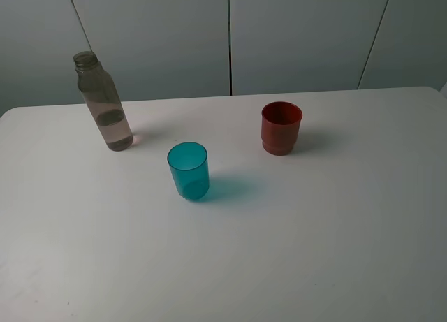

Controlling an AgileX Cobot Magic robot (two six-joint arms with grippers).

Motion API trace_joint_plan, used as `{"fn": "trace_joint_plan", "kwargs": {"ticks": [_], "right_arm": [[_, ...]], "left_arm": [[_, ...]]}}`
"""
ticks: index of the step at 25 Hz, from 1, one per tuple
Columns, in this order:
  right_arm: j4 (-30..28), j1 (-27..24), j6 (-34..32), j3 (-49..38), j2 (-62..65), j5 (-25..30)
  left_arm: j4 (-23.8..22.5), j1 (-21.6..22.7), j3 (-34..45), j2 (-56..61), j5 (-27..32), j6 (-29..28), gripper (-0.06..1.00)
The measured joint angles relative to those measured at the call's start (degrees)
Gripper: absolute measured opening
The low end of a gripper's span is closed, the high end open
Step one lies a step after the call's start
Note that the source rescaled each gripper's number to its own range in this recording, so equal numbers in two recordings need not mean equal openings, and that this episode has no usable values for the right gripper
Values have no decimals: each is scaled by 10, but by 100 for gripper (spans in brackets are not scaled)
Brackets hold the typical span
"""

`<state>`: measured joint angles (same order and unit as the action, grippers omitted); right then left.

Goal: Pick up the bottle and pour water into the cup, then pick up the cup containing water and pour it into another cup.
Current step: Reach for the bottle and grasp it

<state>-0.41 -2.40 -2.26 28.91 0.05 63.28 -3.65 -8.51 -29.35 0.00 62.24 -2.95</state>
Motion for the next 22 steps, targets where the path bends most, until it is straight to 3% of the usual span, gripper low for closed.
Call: {"fn": "trace_joint_plan", "kwargs": {"ticks": [22], "right_arm": [[0,0,0,0,0,0]], "left_arm": [[0,0,0,-1,0,0,99]]}}
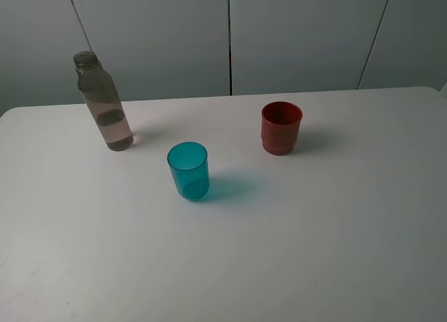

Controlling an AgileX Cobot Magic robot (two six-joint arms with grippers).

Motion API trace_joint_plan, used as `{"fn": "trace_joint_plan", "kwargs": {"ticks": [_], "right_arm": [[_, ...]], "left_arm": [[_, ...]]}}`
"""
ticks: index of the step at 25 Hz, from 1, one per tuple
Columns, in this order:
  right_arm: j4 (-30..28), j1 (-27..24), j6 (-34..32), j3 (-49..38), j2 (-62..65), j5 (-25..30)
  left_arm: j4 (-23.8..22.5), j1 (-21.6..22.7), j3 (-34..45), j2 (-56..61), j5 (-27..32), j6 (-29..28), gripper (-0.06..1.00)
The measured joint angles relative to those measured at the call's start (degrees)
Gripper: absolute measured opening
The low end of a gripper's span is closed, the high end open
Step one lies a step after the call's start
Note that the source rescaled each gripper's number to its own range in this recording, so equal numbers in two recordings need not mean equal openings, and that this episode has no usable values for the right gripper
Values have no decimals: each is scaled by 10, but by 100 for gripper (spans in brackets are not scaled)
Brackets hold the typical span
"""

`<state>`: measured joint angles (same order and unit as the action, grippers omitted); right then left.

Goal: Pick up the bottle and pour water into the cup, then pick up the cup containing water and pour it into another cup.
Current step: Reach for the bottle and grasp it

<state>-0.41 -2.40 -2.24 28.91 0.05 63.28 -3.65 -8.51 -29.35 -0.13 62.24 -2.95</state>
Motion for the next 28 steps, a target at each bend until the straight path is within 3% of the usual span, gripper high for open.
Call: {"fn": "trace_joint_plan", "kwargs": {"ticks": [4,6,14,23,28], "right_arm": [[0,0,0,0,0,0],[0,0,0,0,0,0],[0,0,0,0,0,0],[0,0,-1,0,0,0],[0,0,-1,0,0,0]], "left_arm": [[0,0,-5,-54,-12,0,99],[2,0,-12,-93,-54,1,99],[25,0,-13,-297,-284,1,99],[25,0,54,-530,-638,3,99],[36,0,68,-657,-735,5,99]]}}
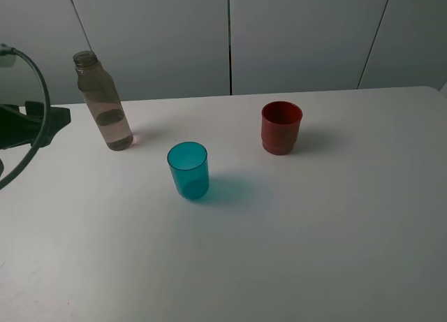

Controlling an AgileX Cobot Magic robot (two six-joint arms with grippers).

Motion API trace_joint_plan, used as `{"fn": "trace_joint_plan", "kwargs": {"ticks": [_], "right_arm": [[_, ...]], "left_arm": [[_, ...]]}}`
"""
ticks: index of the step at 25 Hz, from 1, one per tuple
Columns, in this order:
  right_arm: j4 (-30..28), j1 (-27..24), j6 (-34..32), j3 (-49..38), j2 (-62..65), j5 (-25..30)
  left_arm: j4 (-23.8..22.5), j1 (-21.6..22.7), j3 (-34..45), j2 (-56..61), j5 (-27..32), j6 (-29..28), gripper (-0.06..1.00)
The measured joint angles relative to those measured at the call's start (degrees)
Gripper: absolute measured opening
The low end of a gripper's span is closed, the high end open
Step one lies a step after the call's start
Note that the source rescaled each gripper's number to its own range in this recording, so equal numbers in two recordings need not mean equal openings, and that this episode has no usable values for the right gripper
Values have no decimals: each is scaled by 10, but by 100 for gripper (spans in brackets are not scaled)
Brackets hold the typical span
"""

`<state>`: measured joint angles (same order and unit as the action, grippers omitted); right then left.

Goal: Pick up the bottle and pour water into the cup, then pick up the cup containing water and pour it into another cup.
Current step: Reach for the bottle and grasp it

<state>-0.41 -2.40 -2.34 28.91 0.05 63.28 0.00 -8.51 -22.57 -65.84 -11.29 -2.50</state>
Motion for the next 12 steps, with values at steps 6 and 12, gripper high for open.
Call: {"fn": "trace_joint_plan", "kwargs": {"ticks": [6,12], "right_arm": [[0,0,0,0,0,0],[0,0,0,0,0,0]], "left_arm": [[26,0,1,-96,-118,11,99],[33,0,1,-161,-260,147,99]]}}
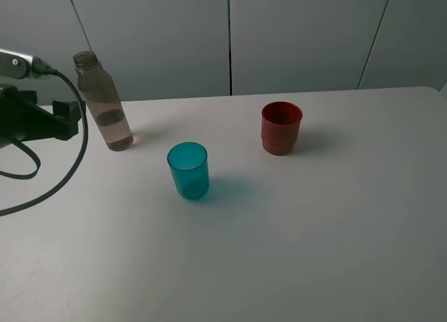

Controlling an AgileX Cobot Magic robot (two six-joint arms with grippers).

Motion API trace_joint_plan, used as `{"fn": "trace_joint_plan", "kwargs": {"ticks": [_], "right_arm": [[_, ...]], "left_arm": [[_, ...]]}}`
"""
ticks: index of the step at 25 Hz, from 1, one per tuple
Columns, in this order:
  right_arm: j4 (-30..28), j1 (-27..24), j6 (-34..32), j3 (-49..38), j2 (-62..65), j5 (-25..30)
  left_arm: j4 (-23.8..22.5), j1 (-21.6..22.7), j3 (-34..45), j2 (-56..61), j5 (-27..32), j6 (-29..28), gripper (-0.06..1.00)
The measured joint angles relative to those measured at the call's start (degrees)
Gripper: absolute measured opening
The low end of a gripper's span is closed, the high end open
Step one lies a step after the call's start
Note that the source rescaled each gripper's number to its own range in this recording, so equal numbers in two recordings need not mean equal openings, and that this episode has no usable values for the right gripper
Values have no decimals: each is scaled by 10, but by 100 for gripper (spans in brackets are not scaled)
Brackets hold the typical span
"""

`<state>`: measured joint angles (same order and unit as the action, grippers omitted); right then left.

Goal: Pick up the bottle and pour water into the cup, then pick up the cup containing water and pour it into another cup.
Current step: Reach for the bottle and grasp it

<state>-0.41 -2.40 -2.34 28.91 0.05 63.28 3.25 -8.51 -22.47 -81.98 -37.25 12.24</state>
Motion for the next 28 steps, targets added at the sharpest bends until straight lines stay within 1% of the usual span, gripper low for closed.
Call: {"fn": "trace_joint_plan", "kwargs": {"ticks": [2,7,11,14,18,22,24,28], "right_arm": [[0,0,0,0,0,0],[0,0,0,0,0,0],[0,0,0,0,0,0],[0,0,0,0,0,0],[0,0,0,0,0,0],[0,0,0,0,0,0],[0,0,0,0,0,0],[0,0,0,0,0,0]], "left_arm": [[11,0,0,-26,-44,24,99],[25,0,0,-99,-134,35,99],[36,0,-8,-152,-186,27,99],[32,0,-27,-191,-219,-9,99],[29,0,-63,-220,-231,-25,99],[-1,14,-96,-247,-232,-65,99],[-8,21,-109,-255,-231,-86,99],[-14,25,-126,-271,-229,-98,99]]}}
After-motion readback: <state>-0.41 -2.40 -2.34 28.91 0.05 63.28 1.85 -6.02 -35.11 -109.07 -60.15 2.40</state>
